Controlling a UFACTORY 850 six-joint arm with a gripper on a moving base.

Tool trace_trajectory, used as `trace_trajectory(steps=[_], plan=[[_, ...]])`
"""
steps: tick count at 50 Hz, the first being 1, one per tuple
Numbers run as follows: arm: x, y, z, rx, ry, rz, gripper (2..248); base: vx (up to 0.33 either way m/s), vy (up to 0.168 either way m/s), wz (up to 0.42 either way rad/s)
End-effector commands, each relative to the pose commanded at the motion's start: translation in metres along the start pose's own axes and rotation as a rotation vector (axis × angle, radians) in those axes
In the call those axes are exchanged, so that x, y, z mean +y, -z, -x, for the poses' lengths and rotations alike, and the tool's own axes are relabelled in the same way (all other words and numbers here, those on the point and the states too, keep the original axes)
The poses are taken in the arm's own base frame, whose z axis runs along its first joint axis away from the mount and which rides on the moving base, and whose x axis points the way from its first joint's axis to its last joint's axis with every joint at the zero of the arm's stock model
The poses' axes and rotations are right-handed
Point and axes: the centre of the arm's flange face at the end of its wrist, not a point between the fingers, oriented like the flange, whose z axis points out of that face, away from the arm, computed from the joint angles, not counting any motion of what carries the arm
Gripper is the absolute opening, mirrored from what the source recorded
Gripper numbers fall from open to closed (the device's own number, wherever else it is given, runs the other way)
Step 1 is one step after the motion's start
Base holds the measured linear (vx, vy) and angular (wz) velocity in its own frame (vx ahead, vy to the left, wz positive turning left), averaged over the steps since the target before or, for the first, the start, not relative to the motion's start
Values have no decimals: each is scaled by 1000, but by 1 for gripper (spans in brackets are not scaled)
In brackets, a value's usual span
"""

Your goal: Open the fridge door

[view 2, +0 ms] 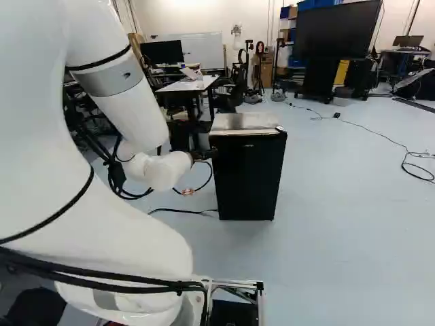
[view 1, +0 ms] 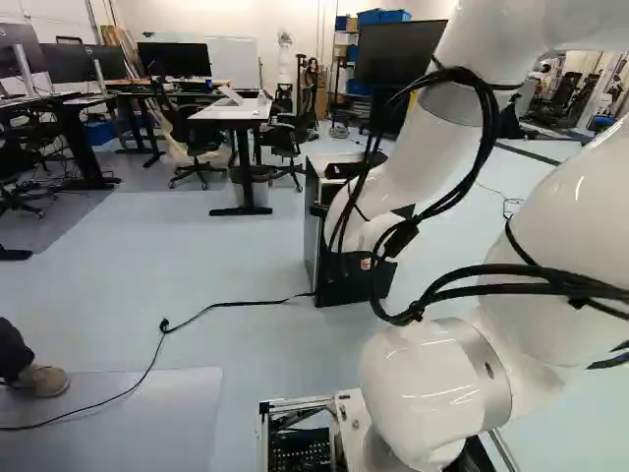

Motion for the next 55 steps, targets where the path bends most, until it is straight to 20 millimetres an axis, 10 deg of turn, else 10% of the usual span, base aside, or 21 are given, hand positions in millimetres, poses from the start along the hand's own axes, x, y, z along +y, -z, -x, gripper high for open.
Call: trace_trajectory(steps=[55], plan=[[-34, -72, -26, -8, -133, 91, 247, 0, 0, 0]])
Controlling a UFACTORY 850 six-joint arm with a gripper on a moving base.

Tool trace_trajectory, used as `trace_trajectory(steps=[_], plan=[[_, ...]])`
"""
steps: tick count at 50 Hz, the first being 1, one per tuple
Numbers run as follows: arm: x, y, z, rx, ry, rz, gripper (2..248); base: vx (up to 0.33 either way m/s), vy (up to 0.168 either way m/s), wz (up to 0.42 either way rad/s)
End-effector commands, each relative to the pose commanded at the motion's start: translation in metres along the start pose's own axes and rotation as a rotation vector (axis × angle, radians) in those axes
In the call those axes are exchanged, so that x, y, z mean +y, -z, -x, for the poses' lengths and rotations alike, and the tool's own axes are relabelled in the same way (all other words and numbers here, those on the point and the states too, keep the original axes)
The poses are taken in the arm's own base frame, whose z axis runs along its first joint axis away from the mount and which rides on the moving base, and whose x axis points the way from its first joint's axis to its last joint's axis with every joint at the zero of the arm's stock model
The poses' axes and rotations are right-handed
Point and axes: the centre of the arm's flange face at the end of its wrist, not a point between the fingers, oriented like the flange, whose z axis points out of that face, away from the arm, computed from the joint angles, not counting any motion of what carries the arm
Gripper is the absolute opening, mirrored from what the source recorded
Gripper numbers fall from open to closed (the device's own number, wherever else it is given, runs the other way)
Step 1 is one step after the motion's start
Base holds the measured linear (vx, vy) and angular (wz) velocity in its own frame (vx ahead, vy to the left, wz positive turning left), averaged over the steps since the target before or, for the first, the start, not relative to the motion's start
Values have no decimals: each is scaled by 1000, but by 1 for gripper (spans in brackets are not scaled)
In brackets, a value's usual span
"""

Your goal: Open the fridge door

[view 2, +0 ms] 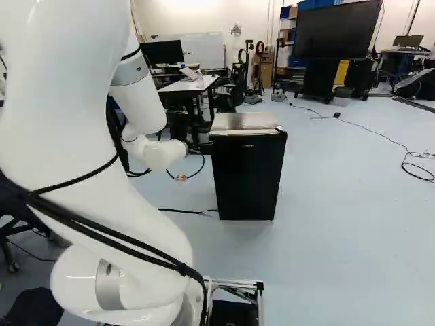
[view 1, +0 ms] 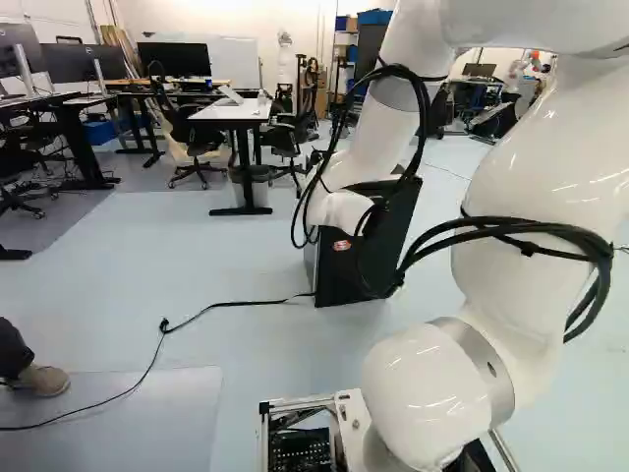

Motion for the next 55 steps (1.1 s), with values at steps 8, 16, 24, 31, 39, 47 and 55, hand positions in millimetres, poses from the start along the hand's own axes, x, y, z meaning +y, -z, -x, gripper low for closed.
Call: trace_trajectory(steps=[8, 16, 24, 31, 39, 47, 55], plan=[[-6, -8, -2, 0, -37, 33, 247, 0, 0, 0], [-12, -15, -3, 0, -75, 66, 247, 0, 0, 0], [-19, -21, -3, -1, -112, 98, 247, 0, 0, 0], [-24, -27, -4, -1, -146, 128, 247, 0, 0, 0], [-31, -33, -4, -2, -183, 161, 247, 0, 0, 0], [-38, -40, -4, -3, -222, 195, 247, 0, 0, 0], [-44, -47, -4, -3, -262, 231, 247, 0, 0, 0]])
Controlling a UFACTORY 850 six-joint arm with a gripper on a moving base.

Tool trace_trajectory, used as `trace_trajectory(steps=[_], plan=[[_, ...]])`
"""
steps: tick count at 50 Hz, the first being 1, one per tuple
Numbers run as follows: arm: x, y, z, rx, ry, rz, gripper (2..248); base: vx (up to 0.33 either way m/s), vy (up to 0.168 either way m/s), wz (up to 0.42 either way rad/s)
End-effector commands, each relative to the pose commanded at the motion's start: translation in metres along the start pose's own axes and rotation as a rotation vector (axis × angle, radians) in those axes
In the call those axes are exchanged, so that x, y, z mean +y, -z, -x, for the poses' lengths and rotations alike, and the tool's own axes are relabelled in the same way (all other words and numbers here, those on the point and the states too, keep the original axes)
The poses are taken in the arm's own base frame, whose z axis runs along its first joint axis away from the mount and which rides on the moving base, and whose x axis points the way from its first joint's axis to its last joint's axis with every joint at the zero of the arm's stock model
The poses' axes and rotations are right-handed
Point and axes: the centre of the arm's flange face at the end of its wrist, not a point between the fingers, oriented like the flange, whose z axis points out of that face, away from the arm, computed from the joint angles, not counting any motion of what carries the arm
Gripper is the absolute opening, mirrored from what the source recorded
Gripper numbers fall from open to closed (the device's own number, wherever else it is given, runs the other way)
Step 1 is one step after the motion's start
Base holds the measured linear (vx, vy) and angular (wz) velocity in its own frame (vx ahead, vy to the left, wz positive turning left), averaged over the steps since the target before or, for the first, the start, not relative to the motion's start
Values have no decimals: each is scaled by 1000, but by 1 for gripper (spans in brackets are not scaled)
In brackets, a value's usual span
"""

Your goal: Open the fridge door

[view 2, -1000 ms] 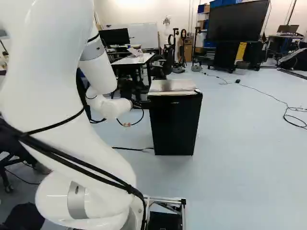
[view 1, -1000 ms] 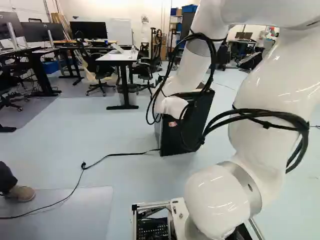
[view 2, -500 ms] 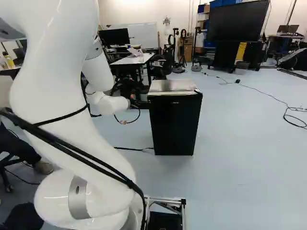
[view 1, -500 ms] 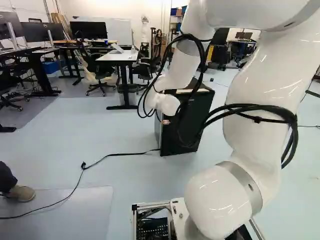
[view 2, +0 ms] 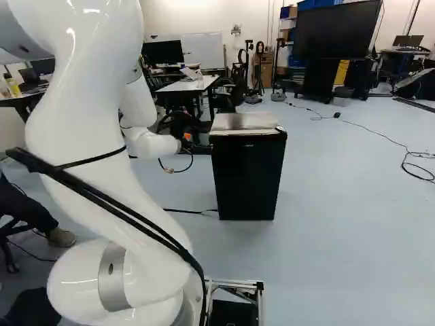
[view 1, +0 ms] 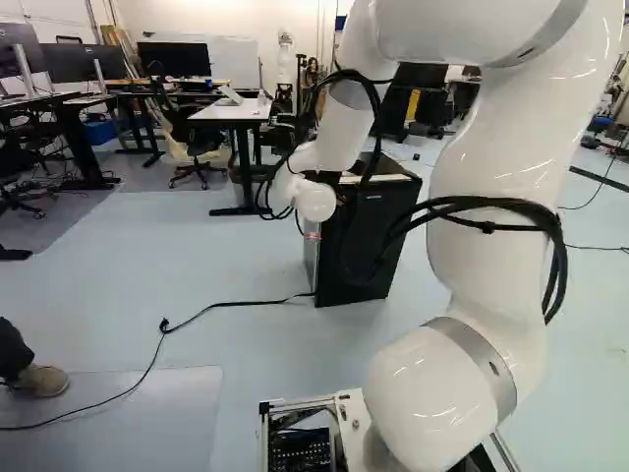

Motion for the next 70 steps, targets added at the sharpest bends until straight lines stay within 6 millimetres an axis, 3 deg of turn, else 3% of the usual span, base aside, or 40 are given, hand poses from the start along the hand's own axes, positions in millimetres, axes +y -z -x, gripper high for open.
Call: trace_trajectory(steps=[70], plan=[[-60, -51, 15, 6, -352, 306, 247, 0, 0, 0]])
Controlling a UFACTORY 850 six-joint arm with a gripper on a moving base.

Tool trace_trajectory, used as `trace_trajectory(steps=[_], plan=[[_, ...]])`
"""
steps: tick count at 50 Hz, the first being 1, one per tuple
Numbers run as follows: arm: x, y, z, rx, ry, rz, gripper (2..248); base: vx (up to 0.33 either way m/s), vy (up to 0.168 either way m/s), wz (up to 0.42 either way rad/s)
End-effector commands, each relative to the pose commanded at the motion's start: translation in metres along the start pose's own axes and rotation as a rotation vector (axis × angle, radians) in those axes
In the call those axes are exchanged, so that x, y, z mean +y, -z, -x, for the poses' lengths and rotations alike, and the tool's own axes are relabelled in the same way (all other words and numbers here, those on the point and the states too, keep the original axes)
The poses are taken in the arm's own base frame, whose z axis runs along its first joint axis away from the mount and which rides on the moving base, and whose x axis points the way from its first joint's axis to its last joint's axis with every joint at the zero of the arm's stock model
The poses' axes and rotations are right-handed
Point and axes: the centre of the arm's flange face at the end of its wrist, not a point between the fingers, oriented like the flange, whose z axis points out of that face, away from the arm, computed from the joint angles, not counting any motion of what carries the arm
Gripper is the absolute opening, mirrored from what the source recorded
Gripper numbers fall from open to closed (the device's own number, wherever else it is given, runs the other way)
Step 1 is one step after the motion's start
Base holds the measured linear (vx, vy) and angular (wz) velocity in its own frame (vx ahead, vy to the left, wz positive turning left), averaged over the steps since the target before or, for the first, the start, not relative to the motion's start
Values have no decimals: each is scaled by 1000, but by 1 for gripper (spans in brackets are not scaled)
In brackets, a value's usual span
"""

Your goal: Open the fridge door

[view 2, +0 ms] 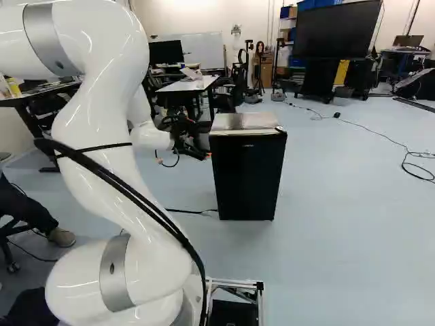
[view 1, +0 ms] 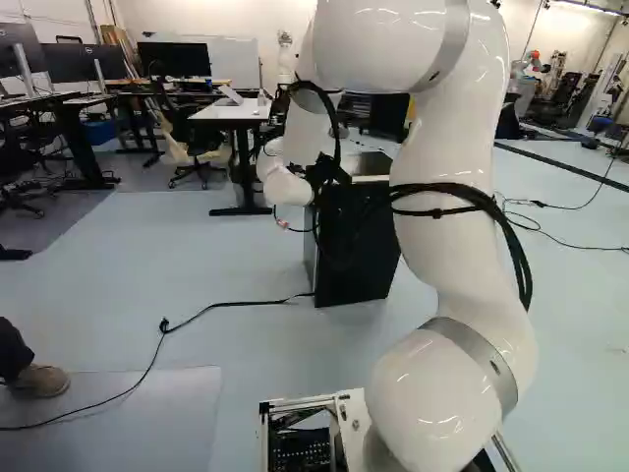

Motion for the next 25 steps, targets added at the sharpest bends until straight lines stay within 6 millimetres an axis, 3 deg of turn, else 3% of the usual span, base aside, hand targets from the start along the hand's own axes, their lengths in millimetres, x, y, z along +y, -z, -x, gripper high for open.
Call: trace_trajectory(steps=[25], plan=[[-23, -22, 1, 14, -30, -2, 247, 0, 0, 0]])
